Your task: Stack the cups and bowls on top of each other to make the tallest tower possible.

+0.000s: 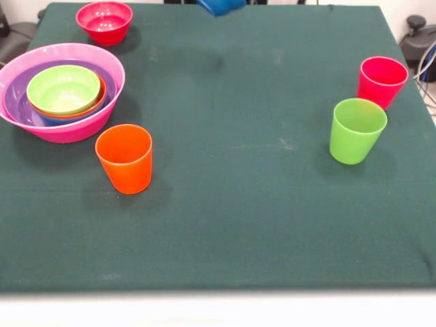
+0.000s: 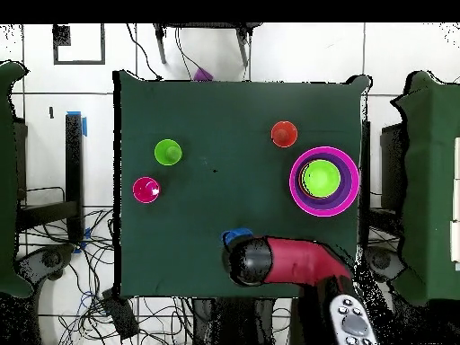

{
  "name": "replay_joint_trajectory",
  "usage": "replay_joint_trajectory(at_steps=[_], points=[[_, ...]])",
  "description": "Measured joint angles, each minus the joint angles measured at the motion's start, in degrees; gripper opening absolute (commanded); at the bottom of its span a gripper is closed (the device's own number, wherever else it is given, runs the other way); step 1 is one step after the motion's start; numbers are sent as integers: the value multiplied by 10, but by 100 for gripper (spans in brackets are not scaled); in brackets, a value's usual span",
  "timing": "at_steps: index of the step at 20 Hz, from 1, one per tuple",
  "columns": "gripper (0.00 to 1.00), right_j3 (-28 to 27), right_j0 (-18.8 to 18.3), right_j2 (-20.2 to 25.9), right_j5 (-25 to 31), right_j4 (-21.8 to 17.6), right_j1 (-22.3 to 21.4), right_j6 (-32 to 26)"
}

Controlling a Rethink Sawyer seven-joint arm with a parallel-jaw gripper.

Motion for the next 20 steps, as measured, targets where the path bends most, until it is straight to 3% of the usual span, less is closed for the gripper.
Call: replay_joint_trajectory(at_steps=[8, 10, 14, 20], points=[[0, -7, -102, 66, 57, -25, -33, -38], [0, -18, -143, 104, 82, -29, -31, -73], [0, -37, -193, 153, 112, -33, -26, -127], [0, -71, -241, 206, 149, -46, -17, -200]])
